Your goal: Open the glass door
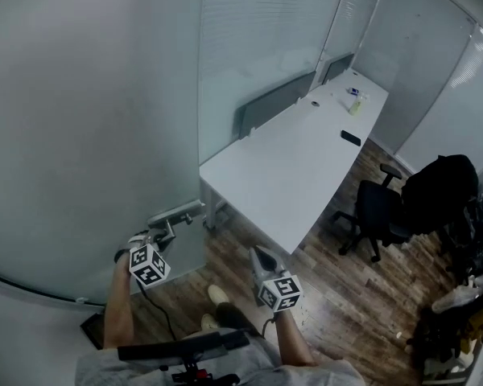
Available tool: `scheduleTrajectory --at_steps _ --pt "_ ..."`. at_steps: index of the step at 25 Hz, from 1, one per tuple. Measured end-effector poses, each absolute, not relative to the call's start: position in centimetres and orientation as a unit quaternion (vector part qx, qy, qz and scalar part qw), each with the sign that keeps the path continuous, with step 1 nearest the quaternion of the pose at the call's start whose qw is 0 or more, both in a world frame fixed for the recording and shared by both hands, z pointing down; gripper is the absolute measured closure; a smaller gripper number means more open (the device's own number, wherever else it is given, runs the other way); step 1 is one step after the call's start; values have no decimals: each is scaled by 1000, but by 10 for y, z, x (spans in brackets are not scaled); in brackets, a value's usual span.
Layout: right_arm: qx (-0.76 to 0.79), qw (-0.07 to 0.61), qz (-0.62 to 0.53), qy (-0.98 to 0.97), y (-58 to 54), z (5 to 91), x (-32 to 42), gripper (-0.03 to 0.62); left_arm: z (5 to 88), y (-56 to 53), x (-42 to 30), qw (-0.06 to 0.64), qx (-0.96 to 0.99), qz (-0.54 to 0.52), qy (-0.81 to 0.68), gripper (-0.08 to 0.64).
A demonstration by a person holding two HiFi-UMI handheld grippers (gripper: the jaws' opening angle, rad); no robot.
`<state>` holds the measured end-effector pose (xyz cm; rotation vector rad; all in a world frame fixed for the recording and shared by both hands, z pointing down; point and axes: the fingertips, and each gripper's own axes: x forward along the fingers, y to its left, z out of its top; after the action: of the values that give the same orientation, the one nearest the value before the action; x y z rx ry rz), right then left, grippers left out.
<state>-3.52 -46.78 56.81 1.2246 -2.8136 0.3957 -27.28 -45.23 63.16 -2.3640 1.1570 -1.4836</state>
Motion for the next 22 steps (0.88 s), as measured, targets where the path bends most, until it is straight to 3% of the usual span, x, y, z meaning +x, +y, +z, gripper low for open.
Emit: scheduleTrajectory --at_steps 22 --pt "444 26 144 -884 -386 581 26 591 632 -401 -236 88 -793 -489 351 511"
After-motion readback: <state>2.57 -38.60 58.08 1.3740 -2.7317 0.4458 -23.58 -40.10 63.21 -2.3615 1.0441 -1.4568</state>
